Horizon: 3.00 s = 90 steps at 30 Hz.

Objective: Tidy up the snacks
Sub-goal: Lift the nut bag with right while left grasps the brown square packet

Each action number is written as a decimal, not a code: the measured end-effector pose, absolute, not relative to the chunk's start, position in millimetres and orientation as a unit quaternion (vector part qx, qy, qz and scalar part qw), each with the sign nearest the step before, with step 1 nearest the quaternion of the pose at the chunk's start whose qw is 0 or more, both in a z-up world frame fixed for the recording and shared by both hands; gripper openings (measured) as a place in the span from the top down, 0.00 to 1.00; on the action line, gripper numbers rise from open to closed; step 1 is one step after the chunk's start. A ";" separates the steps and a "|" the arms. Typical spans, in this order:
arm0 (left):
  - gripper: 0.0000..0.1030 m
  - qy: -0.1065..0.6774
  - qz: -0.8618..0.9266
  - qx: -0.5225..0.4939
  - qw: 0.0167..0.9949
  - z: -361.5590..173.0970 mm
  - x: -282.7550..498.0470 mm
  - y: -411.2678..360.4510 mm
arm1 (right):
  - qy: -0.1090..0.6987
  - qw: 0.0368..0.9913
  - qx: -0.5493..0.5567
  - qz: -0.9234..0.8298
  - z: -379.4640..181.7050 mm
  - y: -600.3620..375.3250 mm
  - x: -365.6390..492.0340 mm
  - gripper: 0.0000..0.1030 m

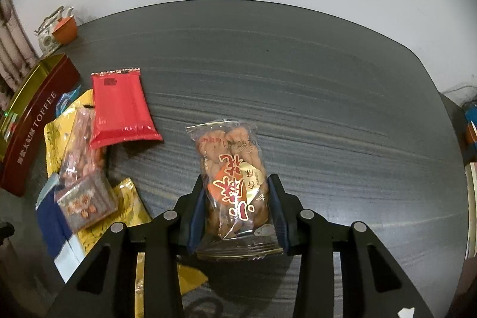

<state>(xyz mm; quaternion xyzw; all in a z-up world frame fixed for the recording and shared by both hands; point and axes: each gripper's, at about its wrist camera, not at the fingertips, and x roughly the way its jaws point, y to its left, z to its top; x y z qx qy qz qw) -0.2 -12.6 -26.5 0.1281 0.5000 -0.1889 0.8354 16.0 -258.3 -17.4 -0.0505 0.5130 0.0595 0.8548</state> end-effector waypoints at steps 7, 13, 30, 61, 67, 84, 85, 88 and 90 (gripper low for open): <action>0.21 0.503 -0.201 0.115 0.833 -25.8 10.9 -32.5 | 0.514 0.855 -0.045 0.048 -17.5 -257.9 12.5 0.64; 0.27 0.498 -0.215 0.103 0.834 -20.2 31.2 -60.1 | 0.519 0.854 -0.032 0.037 -17.1 -260.1 9.4 0.64; 0.56 0.534 -0.253 0.115 0.798 -35.6 82.6 -111.8 | 0.518 0.855 -0.001 0.017 -17.3 -287.9 -11.0 0.64; 0.68 0.568 -0.232 0.100 0.783 -53.7 92.7 -121.0 | 0.514 0.857 -0.013 0.016 -17.0 -284.2 -15.5 0.62; 0.69 0.567 -0.228 0.098 0.786 -49.1 90.9 -119.5 | 0.513 0.858 -0.017 0.015 -16.9 -283.8 -16.1 0.62; 0.69 0.544 -0.222 0.078 0.805 -15.1 88.7 -100.6 | 0.513 0.858 -0.021 0.016 -17.1 -283.3 -15.3 0.62; 0.69 0.542 -0.219 0.076 0.808 -12.0 89.1 -98.5 | 0.513 0.858 -0.021 0.016 -17.1 -283.3 -15.4 0.62; 0.69 0.537 -0.213 0.065 0.814 -3.1 92.7 -89.4 | 0.513 0.858 -0.021 0.015 -17.0 -283.3 -15.5 0.62; 0.69 0.531 -0.207 0.061 0.820 3.7 94.4 -81.0 | 0.513 0.858 -0.021 0.016 -17.0 -283.6 -15.2 0.62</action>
